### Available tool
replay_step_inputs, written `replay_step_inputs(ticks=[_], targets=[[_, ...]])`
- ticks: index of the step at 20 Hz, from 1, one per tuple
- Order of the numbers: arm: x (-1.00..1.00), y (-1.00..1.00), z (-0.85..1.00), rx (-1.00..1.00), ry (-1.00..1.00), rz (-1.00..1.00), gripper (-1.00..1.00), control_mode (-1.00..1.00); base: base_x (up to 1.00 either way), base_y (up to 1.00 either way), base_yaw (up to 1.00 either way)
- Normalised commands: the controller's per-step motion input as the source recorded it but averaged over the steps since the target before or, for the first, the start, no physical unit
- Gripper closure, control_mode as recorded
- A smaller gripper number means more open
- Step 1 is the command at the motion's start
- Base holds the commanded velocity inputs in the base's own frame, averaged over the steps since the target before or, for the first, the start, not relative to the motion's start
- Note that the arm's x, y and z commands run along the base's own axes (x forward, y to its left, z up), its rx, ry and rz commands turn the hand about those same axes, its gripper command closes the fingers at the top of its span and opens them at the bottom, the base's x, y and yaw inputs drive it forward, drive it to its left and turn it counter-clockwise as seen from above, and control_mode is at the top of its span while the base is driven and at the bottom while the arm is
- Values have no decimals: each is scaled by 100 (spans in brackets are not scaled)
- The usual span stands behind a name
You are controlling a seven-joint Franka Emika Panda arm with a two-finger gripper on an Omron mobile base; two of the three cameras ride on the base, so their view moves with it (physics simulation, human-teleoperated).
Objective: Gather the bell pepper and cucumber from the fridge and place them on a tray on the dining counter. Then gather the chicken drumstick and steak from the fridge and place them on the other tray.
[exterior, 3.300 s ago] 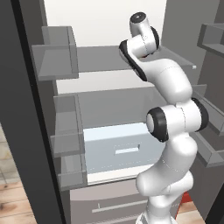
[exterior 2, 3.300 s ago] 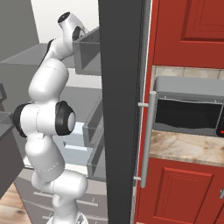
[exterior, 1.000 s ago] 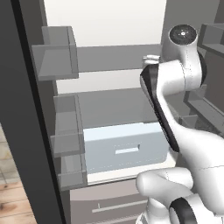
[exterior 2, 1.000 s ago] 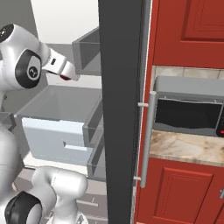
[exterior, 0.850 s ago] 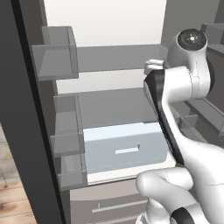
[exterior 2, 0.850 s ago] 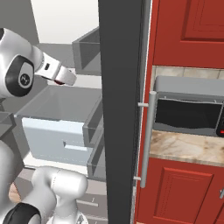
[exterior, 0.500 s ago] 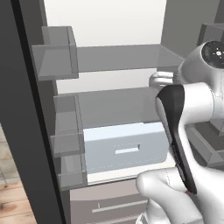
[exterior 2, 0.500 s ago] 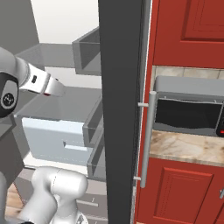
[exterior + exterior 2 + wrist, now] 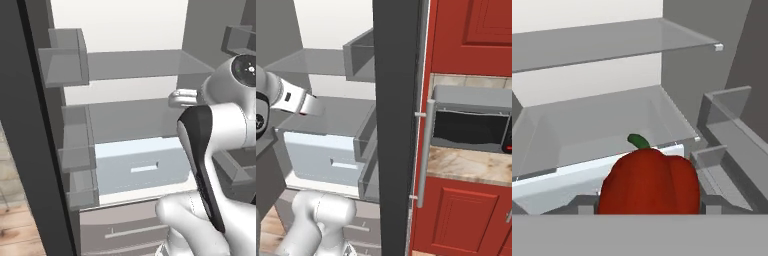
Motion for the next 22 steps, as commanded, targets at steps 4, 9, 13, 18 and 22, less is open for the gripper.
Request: replay_step_inputs(ticks=[4, 9, 13, 18, 22], targets=[[0, 0, 0, 0, 0, 0, 100, 100, -98, 3, 0], [0, 0, 0, 0, 0, 0, 100, 100, -94, 14, 0], [0, 0, 0, 0, 0, 0, 100, 100, -81, 30, 0], [0, 0, 0, 0, 0, 0, 100, 100, -57, 55, -6], [0, 0, 0, 0, 0, 0, 100, 100, -66, 43, -11]])
